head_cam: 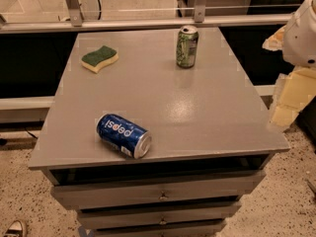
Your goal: Move green can near sponge
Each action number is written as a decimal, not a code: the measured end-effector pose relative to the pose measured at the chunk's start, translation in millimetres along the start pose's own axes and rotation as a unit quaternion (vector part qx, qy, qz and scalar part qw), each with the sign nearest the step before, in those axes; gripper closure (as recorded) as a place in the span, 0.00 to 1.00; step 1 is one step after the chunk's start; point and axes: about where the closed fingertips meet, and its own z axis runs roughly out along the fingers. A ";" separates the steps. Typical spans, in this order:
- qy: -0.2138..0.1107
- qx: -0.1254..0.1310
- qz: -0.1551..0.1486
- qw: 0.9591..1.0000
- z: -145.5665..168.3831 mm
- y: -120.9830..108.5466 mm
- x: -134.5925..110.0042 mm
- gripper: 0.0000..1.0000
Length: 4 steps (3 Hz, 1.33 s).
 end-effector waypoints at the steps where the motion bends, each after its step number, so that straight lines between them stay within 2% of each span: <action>1: -0.002 0.001 0.001 1.000 2.6 -1.0 -1.0 0.00; 2: -0.023 0.007 0.006 1.000 26.6 -9.6 -9.3 0.00; 3: -0.050 0.037 0.029 0.998 58.0 -52.8 -20.7 0.00; 4: -0.096 0.067 0.064 0.991 88.8 -109.8 -37.4 0.00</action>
Offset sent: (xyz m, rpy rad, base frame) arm 0.0419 0.0205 -0.0507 0.0942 -0.0355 -0.0040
